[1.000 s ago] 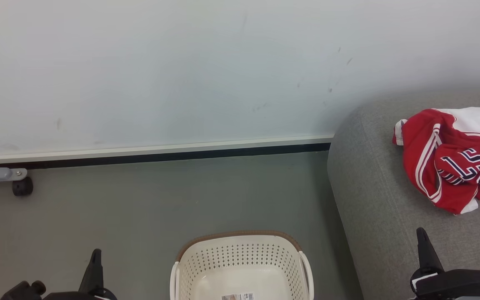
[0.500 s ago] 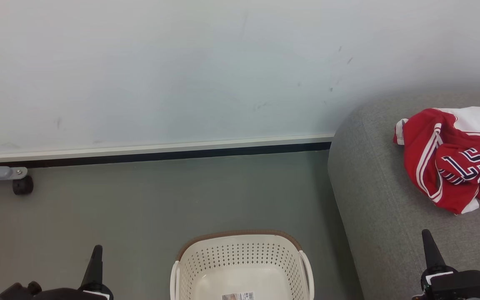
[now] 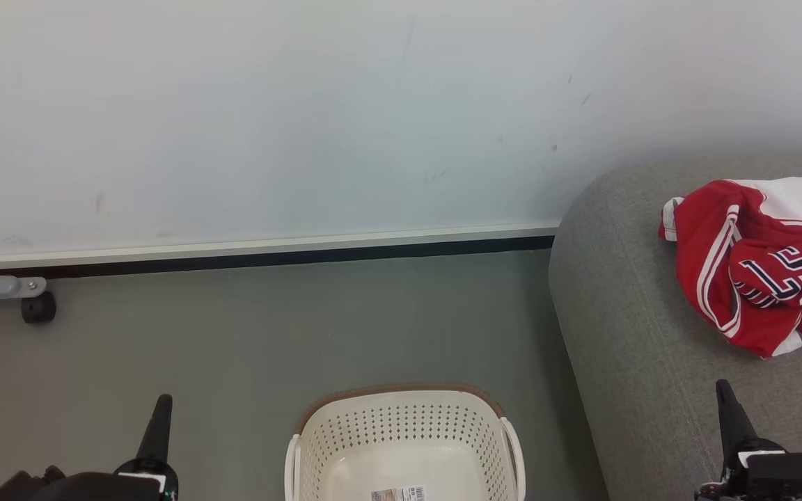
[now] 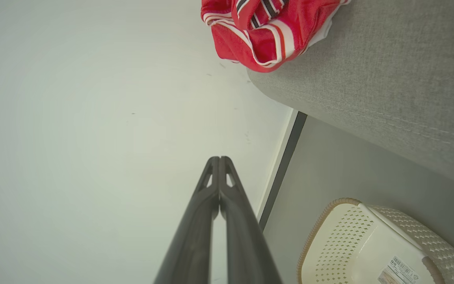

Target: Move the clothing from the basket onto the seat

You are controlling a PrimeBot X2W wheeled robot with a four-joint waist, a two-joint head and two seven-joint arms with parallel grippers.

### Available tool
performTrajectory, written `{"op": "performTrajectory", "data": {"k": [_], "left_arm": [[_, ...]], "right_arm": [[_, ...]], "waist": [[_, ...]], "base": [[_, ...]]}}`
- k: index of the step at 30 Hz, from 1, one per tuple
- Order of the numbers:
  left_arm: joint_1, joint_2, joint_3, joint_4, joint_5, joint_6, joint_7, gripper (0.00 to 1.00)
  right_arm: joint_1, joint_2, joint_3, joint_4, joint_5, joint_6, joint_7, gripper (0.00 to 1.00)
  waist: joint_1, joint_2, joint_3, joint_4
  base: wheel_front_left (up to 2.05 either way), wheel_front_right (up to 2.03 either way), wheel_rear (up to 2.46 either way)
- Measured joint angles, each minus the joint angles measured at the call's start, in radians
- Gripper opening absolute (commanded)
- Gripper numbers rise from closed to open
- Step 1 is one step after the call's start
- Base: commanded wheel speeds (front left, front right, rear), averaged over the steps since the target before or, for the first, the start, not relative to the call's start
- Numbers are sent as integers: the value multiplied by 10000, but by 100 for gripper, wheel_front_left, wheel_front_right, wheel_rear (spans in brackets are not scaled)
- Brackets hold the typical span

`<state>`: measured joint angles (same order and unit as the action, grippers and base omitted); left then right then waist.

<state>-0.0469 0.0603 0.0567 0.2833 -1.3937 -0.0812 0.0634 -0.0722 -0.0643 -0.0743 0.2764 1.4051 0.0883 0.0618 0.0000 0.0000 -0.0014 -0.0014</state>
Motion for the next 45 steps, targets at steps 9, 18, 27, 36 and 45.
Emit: {"op": "performTrajectory", "data": {"k": [9, 18, 27, 36, 45], "left_arm": [[-159, -86, 232, 77, -1212, -263, 318, 0], [-329, -167, 347, 125, -2042, -426, 502, 0], [-329, -169, 351, 127, -2056, -426, 502, 0], [-329, -171, 349, 127, -2056, -426, 502, 0], [-329, -171, 349, 127, -2056, -426, 502, 0]], "right_arm": [[-60, 128, -368, 155, 1197, 178, 336, 0], [-196, 190, -591, 224, 1904, 324, 516, 0], [-196, 196, -591, 226, 1904, 324, 516, 0], [-196, 198, -591, 226, 1904, 347, 516, 0], [-196, 198, -591, 226, 1904, 347, 516, 0]], "waist": [[0, 0, 20, 9], [0, 0, 31, 14], [0, 0, 31, 14], [0, 0, 31, 14], [0, 0, 32, 14]], "base": [[0, 0, 0], [0, 0, 0], [0, 0, 0], [0, 0, 0], [0, 0, 0]]}}
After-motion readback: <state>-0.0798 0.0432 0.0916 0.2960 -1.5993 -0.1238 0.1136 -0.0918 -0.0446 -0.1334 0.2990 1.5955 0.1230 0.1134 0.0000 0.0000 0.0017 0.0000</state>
